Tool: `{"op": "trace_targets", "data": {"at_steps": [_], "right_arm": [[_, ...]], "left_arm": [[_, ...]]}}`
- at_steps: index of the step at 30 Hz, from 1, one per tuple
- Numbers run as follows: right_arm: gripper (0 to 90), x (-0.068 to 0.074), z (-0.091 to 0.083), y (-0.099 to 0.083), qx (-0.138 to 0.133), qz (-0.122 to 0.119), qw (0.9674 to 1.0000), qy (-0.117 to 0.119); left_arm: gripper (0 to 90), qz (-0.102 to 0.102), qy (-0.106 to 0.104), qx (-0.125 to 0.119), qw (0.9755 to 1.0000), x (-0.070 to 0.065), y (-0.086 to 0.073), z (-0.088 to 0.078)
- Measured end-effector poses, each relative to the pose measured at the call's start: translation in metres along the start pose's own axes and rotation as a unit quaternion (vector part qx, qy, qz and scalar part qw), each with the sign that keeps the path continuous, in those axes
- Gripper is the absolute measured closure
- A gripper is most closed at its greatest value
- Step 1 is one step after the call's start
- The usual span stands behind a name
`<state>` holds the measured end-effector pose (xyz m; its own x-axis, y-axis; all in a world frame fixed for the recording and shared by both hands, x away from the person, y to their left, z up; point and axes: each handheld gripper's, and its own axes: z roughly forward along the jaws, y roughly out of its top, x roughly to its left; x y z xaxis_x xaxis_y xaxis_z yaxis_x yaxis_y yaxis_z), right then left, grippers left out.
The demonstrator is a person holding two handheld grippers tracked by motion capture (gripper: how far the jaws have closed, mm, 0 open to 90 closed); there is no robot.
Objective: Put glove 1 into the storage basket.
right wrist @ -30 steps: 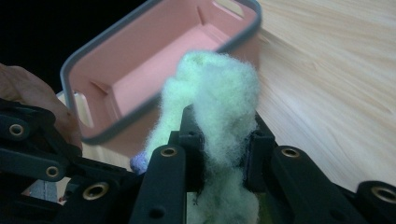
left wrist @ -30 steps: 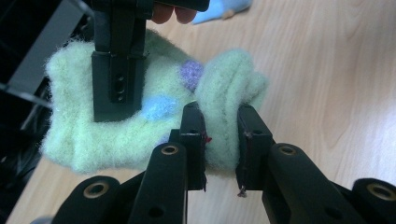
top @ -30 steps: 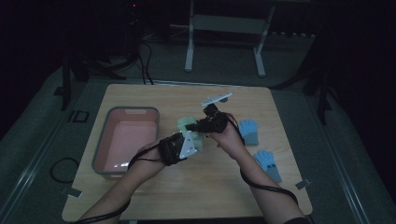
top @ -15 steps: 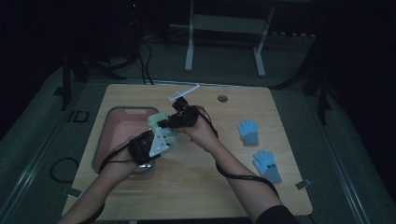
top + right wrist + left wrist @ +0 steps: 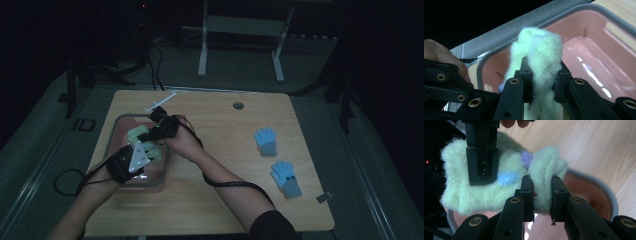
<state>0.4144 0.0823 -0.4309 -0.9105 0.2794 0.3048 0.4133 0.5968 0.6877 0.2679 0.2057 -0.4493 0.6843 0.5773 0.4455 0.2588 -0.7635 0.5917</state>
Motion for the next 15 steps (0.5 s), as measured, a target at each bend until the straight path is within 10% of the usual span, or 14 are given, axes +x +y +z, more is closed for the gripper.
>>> {"op": "trace_targets", "data": {"at_steps": [15], "right_arm": [[70.4,-0.017,0.051,-0.016,0.043,0.021,0.9988,-0.009]], "left_arm": [[76.2,-0.034,-0.048,0.055,0.9967,0.004,-0.026,0.041]]}}
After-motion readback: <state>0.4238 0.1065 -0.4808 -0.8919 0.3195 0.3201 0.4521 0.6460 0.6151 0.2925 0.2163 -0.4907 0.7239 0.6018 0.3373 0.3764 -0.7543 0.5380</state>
